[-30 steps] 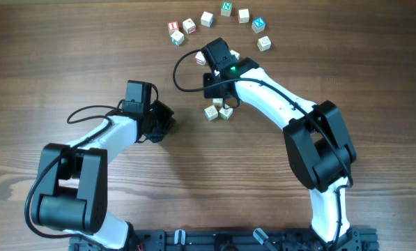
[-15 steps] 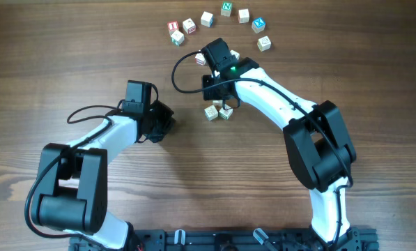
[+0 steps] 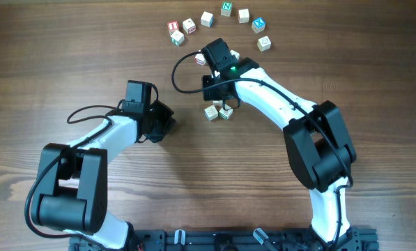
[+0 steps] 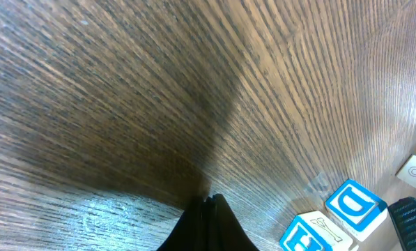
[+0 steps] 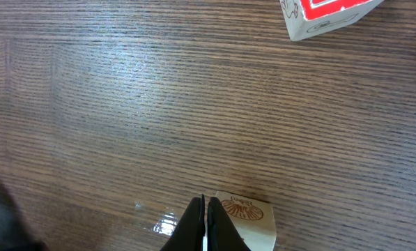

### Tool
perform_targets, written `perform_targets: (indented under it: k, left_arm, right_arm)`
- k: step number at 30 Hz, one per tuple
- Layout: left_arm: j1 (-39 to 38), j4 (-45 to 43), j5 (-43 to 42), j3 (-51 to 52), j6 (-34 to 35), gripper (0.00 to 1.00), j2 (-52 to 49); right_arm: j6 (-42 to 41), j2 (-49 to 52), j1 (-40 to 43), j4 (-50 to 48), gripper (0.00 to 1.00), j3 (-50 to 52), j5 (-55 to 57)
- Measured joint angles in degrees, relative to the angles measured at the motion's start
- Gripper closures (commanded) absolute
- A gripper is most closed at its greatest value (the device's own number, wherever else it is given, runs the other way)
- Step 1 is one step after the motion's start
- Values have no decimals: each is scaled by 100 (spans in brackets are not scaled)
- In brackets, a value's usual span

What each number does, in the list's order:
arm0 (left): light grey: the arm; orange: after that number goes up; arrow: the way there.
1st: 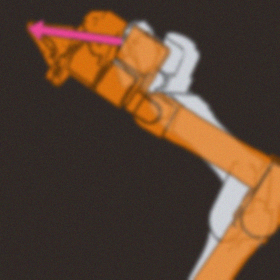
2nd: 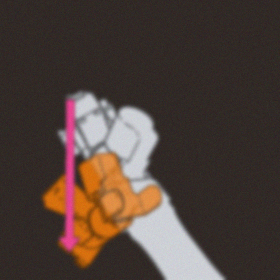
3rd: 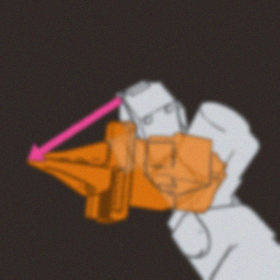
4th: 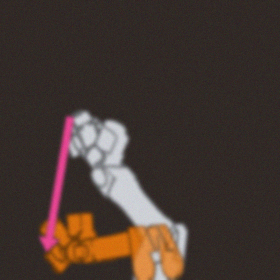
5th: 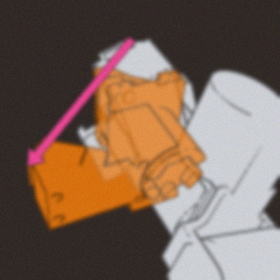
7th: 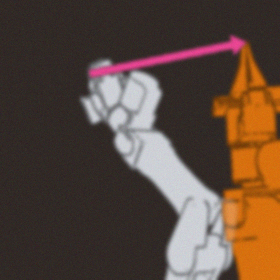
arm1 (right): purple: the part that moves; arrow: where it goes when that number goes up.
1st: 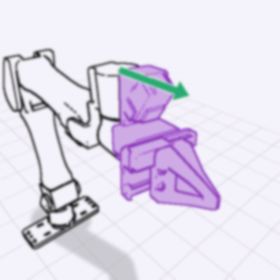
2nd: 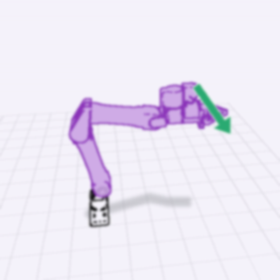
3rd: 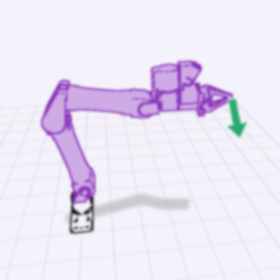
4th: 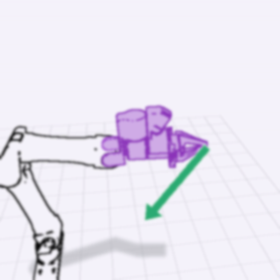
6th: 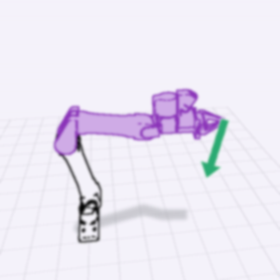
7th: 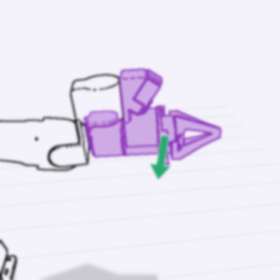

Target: Form a circle

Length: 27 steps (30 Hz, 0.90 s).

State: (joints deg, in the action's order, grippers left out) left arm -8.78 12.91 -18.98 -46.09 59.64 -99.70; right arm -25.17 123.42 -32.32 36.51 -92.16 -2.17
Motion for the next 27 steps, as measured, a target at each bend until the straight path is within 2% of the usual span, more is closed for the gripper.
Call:
perform_targets:
  k: [13,17,19,22,24,27]
  left_arm:
    - [-2,0,0,0,0,96,0]
    - [-4,0,4,0,0,96,0]
    - [-4,0,2,0,0,96,0]
    - [-7,0,9,0,0,96,0]
    - [-7,0,13,0,0,96,0]
    - [-7,0,17,0,0,96,0]
  right_arm:
    - [267,-7,0,-17,96,-83,-39]
    - [278,-459,11,81,95,-177,-28]
    - [-39,-1484,59,1095,95,-378,474]
    - [-424,-1759,76,1967,95,-411,868]
    - [-662,-1766,74,2076,95,-79,1016]
    - [-1088,-1720,74,1731,95,756,1027]
